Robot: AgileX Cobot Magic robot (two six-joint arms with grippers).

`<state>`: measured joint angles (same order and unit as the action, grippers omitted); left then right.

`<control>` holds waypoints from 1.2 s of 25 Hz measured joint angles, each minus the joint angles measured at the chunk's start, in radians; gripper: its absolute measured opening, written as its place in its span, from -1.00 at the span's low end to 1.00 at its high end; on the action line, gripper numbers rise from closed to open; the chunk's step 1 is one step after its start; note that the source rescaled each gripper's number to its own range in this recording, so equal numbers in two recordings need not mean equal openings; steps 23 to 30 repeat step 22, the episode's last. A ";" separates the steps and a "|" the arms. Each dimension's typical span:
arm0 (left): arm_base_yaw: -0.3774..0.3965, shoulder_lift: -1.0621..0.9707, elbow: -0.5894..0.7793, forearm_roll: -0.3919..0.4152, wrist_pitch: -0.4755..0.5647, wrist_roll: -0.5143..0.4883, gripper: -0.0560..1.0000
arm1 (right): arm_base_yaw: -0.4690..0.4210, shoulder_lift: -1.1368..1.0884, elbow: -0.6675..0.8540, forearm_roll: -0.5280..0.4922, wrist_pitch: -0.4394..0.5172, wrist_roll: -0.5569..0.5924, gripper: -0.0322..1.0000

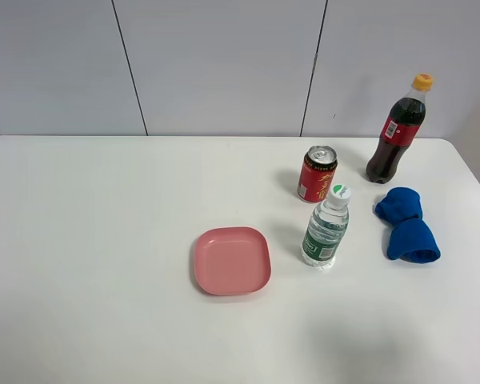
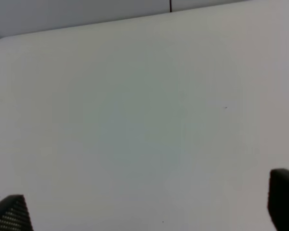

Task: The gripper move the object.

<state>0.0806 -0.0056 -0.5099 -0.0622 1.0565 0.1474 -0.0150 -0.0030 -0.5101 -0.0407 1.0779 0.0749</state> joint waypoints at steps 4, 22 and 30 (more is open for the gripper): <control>0.000 0.000 0.000 0.000 0.000 0.000 1.00 | 0.000 0.000 0.000 0.000 0.000 0.000 1.00; 0.000 0.000 0.000 0.000 0.000 0.000 1.00 | 0.000 0.000 0.000 -0.002 -0.001 0.000 1.00; 0.000 0.000 0.000 0.000 0.000 0.000 1.00 | 0.000 0.000 0.000 -0.002 -0.001 0.000 1.00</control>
